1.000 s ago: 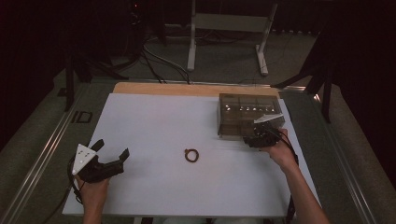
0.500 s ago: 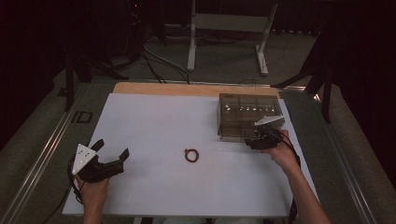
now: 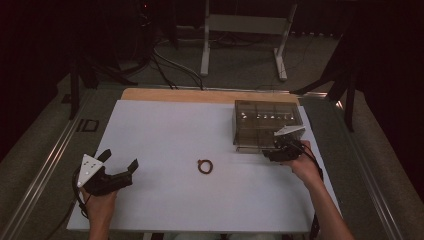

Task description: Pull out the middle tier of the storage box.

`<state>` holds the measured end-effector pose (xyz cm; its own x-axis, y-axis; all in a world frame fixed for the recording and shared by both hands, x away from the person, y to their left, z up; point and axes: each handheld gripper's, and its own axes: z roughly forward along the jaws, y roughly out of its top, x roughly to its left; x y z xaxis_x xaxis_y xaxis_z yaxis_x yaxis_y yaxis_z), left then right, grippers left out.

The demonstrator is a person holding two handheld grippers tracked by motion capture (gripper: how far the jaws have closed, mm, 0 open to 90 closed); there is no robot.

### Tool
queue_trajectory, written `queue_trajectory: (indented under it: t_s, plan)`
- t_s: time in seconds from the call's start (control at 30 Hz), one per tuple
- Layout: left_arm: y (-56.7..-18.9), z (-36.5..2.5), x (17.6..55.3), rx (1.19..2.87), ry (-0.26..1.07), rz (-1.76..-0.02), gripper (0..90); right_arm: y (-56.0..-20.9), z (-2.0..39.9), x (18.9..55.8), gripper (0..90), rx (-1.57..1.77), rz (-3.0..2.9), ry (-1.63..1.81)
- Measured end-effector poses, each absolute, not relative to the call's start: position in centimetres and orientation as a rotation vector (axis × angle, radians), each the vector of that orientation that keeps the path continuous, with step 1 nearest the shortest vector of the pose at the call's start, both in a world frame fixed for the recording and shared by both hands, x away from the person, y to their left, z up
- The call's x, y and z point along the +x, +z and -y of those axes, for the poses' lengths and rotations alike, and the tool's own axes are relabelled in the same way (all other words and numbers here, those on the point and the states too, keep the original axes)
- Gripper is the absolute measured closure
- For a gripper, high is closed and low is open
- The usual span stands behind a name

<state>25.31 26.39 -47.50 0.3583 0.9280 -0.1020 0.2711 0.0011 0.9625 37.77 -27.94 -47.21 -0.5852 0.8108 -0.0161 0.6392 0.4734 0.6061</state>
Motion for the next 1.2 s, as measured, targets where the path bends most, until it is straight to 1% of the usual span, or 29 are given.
queue_trajectory:
  t_s: [0.8,1.13,1.2]
  plan:
    - [-47.5,-26.2,25.4,1.52,0.745,-1.128,0.8,-47.4,28.1,36.2,40.0,1.236,-2.418,0.84]
    - [-47.5,-26.2,25.4,1.524,0.745,-1.13,0.9,-47.5,28.1,35.6,39.3,1.24,-2.415,0.847]
    - [-47.5,-26.2,25.4,1.523,0.746,-1.129,0.8,-47.5,28.1,35.5,37.6,1.249,-2.411,0.846]
